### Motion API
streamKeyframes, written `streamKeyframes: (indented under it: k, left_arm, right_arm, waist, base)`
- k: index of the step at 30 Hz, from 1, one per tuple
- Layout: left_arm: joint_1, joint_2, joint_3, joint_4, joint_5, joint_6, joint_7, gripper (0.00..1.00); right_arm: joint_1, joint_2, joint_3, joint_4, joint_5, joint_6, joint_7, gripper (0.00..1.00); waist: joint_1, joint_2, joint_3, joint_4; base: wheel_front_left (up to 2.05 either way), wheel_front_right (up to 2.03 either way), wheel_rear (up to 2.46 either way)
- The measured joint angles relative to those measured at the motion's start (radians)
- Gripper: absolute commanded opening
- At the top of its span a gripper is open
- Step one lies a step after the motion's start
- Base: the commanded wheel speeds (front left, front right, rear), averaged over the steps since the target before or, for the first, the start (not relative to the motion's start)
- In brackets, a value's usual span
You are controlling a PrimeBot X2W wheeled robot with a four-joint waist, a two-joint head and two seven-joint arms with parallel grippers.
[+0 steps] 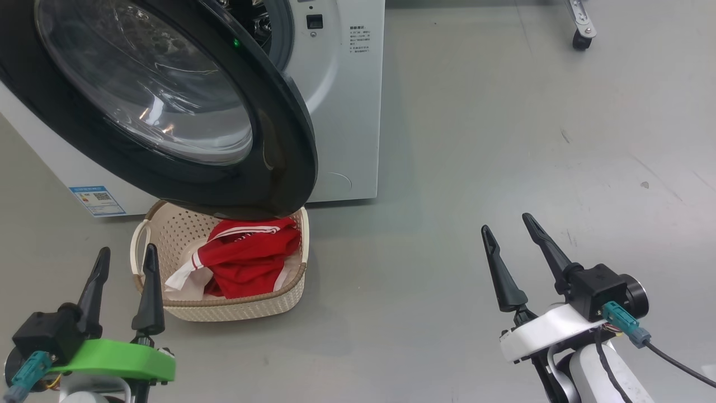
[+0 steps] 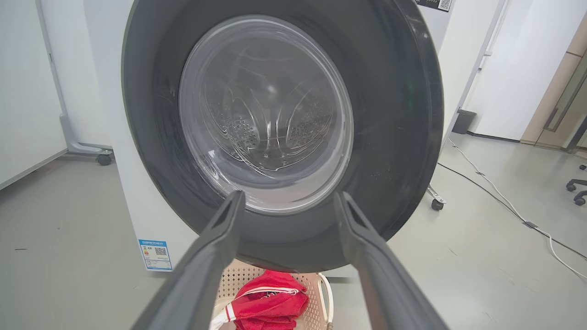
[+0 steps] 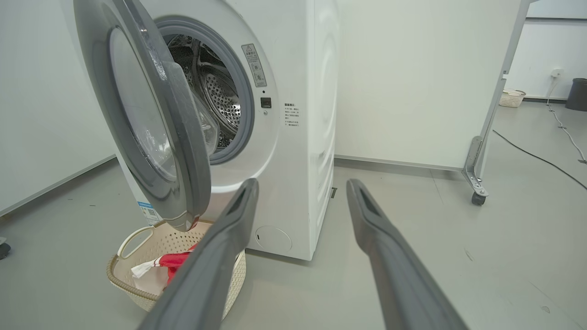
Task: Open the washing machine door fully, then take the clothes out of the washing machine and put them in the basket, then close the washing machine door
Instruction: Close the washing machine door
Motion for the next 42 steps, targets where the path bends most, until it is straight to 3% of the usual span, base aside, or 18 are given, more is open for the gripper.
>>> streamKeyframes:
  k: [35,36,37,38,42]
  left_arm:
    - [0.022,-0.061,0.051,-0.013,0.072,-0.05,0.0,1.0]
    - [0.022,-0.062,0.052,-0.013,0.072,-0.05,0.0,1.0]
    - [0.022,-0.063,0.053,-0.013,0.072,-0.053,0.0,1.0]
    - [0.022,-0.064,0.053,-0.013,0.074,-0.054,0.0,1.0]
    - [0.022,-0.067,0.048,-0.015,0.08,-0.059,0.0,1.0]
  right_arm:
    - [0.001,0.005,-0.012,-0.002,-0.008,0.009,0.0,1.0]
    - [0.001,0.005,-0.011,-0.002,-0.009,0.009,0.0,0.72]
    - [0.001,0.005,-0.011,-0.004,-0.014,0.009,0.0,0.3]
    - [0.001,0.005,-0.011,-0.006,-0.021,0.009,0.0,0.0]
    - [-0.003,0.003,-0.008,-0.038,-0.041,0.012,0.0,0.0]
  waist:
    - [0.0,0.0,0.016,0.006]
    - [0.0,0.0,0.017,0.007]
    - [0.0,0.0,0.018,0.007]
    - [0.0,0.0,0.019,0.008]
    - [0.0,0.0,0.031,0.014]
  base:
    - [0.0,0.0,0.0]
    - [0.0,0.0,0.0]
    - [0.0,0.0,0.0]
    - [0.0,0.0,0.0]
    - [0.0,0.0,0.0]
